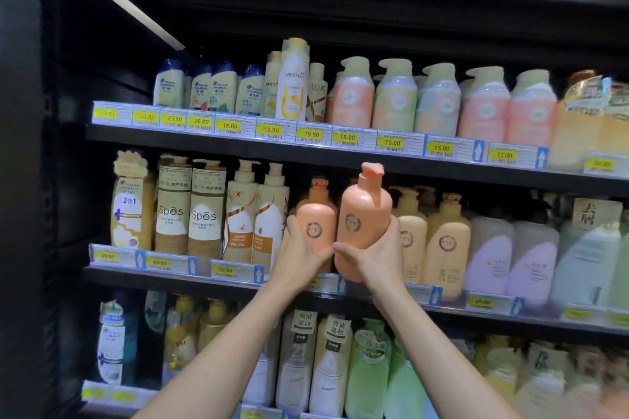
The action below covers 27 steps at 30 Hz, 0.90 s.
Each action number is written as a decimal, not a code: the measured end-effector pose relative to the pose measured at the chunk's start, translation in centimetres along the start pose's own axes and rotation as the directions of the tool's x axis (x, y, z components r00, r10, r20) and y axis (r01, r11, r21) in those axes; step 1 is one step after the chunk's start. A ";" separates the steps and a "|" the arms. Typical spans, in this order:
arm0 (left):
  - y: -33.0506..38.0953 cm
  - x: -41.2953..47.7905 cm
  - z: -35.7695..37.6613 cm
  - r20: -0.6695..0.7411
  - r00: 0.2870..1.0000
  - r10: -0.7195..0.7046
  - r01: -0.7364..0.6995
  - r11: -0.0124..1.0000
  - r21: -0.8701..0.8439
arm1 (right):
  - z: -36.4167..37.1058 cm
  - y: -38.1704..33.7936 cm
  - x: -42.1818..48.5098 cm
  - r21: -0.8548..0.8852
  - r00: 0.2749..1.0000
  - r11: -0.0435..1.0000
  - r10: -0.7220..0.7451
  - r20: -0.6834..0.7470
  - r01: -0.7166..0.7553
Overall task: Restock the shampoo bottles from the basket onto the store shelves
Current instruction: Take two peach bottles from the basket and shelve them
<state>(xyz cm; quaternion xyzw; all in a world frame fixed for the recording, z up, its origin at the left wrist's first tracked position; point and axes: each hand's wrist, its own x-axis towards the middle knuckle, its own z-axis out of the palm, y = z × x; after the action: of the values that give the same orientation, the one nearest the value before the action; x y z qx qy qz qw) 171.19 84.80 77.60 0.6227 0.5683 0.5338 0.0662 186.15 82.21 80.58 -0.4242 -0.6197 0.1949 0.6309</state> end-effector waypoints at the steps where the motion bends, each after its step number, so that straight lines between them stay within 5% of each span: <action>1: 0.0 -0.1 0.1 0.001 1.000 0.003 -0.003 1.000 0.020 | 0.1 0.1 0.2 0.002 1.000 1.000 0.009 -0.011 -0.009; 16: -0.2 -1.6 0.0 -0.062 0.986 0.158 -0.133 0.946 0.294 | 1.0 0.6 0.4 -0.017 0.999 0.999 -0.033 -0.022 0.033; 27: -0.1 -2.4 -1.3 -0.024 0.987 0.160 -0.145 0.940 0.309 | 2.4 2.2 0.4 -0.093 0.999 0.995 -0.027 -0.021 0.025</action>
<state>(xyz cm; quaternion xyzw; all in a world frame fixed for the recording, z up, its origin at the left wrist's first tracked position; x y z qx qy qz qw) 170.73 82.33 76.71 0.6544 0.5957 0.4576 -0.0864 184.57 84.44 78.86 -0.4470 -0.6266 0.1529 0.6198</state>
